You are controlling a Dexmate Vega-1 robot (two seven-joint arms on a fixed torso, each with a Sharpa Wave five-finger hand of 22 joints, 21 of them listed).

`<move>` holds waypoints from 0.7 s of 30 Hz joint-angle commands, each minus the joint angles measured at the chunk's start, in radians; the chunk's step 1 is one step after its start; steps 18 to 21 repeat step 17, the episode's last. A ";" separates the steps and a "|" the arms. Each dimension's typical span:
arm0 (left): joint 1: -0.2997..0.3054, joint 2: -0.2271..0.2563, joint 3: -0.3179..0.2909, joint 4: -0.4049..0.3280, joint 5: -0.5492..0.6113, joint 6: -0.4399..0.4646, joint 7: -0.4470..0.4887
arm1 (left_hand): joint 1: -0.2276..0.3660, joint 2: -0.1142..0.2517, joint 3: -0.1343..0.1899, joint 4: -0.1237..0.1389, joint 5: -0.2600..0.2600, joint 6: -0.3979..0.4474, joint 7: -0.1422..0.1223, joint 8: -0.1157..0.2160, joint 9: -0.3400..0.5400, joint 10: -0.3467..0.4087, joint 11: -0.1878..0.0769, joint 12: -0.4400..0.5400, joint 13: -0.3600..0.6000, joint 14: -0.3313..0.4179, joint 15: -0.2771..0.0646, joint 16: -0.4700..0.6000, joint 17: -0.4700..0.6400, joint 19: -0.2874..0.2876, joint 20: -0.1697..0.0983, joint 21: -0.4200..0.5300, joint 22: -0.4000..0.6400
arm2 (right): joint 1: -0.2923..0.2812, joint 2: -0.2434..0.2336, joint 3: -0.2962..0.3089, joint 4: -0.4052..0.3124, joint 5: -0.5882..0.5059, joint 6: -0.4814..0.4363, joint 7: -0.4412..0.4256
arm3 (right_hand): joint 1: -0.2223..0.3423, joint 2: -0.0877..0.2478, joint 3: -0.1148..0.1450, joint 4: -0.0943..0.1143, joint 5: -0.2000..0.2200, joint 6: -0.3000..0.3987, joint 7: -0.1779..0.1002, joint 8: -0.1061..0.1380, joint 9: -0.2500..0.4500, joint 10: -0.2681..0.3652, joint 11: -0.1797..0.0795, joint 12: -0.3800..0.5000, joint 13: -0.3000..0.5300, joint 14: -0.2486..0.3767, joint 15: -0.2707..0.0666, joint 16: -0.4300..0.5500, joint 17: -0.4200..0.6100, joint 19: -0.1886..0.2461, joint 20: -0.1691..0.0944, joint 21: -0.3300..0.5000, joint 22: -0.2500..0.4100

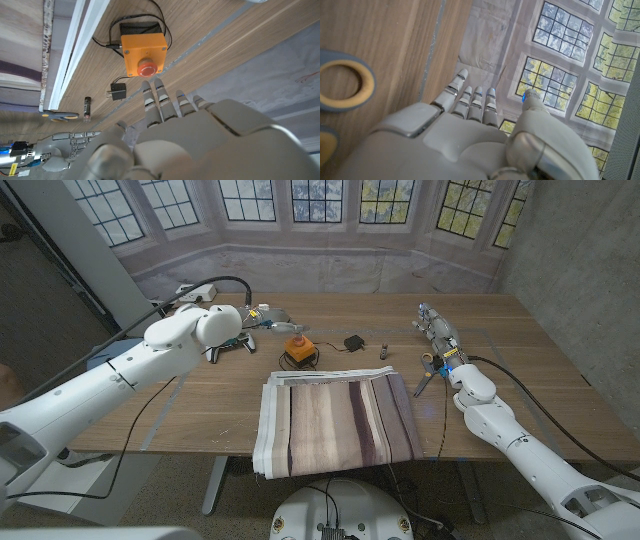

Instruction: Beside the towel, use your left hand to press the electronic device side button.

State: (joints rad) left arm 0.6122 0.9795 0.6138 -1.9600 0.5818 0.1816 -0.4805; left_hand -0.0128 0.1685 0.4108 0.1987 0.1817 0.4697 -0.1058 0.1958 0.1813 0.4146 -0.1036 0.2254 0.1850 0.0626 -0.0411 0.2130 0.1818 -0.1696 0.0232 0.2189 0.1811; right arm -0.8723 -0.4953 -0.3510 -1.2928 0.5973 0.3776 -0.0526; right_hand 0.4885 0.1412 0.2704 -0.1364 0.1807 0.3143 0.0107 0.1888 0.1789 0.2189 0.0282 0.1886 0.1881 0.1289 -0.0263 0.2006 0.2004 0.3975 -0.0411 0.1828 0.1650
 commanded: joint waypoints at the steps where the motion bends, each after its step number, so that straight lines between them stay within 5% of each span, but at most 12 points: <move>1: 0.024 0.010 -0.030 -0.028 -0.019 0.014 0.023 | 0.002 0.011 0.000 -0.004 0.008 -0.009 -0.006 -0.005 0.002 -0.003 0.005 -0.006 0.003 0.008 0.001 -0.005 -0.002 -0.066 0.002 0.007 0.002 | -0.014 -0.015 0.004 -0.034 -0.002 -0.018 -0.013 | 0.009 0.000 0.002 -0.007 -0.006 0.008 0.003 0.002 0.005 0.002 0.003 0.007 0.005 0.002 0.005 0.010 0.003 0.000 0.001 0.009 0.005; 21: 0.090 0.065 -0.101 -0.107 -0.068 0.052 0.067 | 0.007 0.009 0.005 -0.008 0.008 -0.015 0.003 -0.007 0.002 -0.020 0.009 -0.014 0.003 0.009 0.008 -0.012 -0.003 -0.048 0.014 0.009 0.000 | -0.027 -0.021 -0.001 -0.086 -0.007 -0.057 -0.039 | 0.012 0.002 0.003 -0.008 -0.005 0.008 0.003 0.002 0.005 0.003 0.003 0.008 0.005 0.002 0.007 0.010 0.002 0.001 0.002 0.010 0.005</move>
